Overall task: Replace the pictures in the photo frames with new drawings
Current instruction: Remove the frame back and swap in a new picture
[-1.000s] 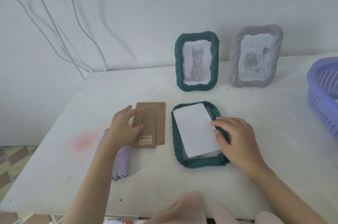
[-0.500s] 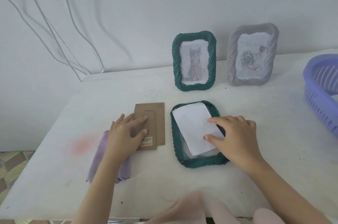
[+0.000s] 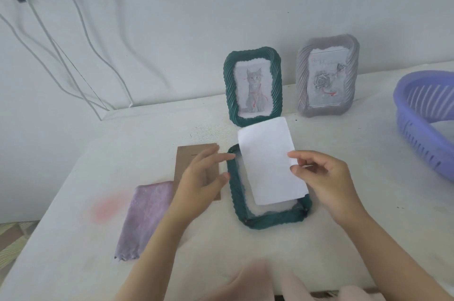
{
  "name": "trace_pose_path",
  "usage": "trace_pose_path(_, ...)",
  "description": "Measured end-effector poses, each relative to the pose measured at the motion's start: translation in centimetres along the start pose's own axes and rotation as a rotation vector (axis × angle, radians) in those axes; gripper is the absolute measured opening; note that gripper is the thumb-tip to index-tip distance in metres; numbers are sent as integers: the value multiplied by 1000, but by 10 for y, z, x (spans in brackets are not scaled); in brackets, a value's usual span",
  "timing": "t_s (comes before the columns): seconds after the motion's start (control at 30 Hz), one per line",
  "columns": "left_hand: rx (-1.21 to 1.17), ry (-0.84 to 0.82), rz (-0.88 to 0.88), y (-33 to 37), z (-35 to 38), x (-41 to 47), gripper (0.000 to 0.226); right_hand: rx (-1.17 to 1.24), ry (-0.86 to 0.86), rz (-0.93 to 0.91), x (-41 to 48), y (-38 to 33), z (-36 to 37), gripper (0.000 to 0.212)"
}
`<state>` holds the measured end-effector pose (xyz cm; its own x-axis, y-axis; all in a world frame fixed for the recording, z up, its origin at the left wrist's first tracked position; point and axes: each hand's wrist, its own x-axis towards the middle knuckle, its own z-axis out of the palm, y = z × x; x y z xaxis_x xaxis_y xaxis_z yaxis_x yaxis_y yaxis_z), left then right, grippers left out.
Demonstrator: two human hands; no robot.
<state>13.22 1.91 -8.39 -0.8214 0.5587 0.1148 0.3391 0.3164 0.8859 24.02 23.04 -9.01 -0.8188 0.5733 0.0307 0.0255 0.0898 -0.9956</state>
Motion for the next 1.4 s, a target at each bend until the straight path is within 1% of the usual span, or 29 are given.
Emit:
trace_pose_path(0.1,-260,-116,-52,18,19,5,34,109,27,7,-5,-5,-10,31)
trace_pose_path(0.17,-357,-144,-98,29,31,9,32,129,49,0,-9,-6,-19,33)
trace_pose_path(0.27,-392,-125,-143,41,48,17,29,106,53,-18,-13,-11,-36,31)
trace_pose_path(0.4,-395,-100,-168,55,76,28,37,-18,-1,-65,-10,-14,-69,27)
trace_pose_path(0.47,-398,-89,-169,61,92,32,40,-200,56,-163,-6,-17,-93,24)
trace_pose_path(0.57,-385,-88,-167,71,116,37,41,-622,226,-436,1,-30,-135,22)
trace_pose_path(0.6,-379,-88,-172,75,125,40,42,-770,265,-486,3,-35,-150,22)
trace_pose_path(0.63,-381,-84,-181,78,132,42,42,-902,285,-485,5,-38,-164,24)
trace_pose_path(0.67,-385,-76,-190,81,140,44,42,-1006,281,-433,7,-40,-177,24)
trace_pose_path(0.7,-389,-67,-200,84,148,46,41,-1062,240,-346,7,-42,-188,23)
trace_pose_path(0.77,-409,-54,-224,89,163,48,39,-1027,85,-195,8,-42,-206,24)
trace_pose_path(0.83,-436,-54,-250,92,177,48,38,-911,-14,-149,8,-38,-219,28)
trace_pose_path(0.9,-449,-51,-281,94,190,49,38,-831,-6,-155,9,-36,-226,27)
trace_pose_path(1.07,-441,-43,-347,98,223,52,36,-651,85,-214,17,-40,-241,23)
trace_pose_path(1.13,-423,-56,-349,103,237,54,35,-585,67,-219,22,-46,-250,25)
trace_pose_path(1.23,-365,-81,-358,111,258,60,34,-549,22,-208,28,-56,-261,27)
trace_pose_path(1.4,-158,-112,-348,117,289,71,33,-515,-53,-176,29,-57,-268,23)
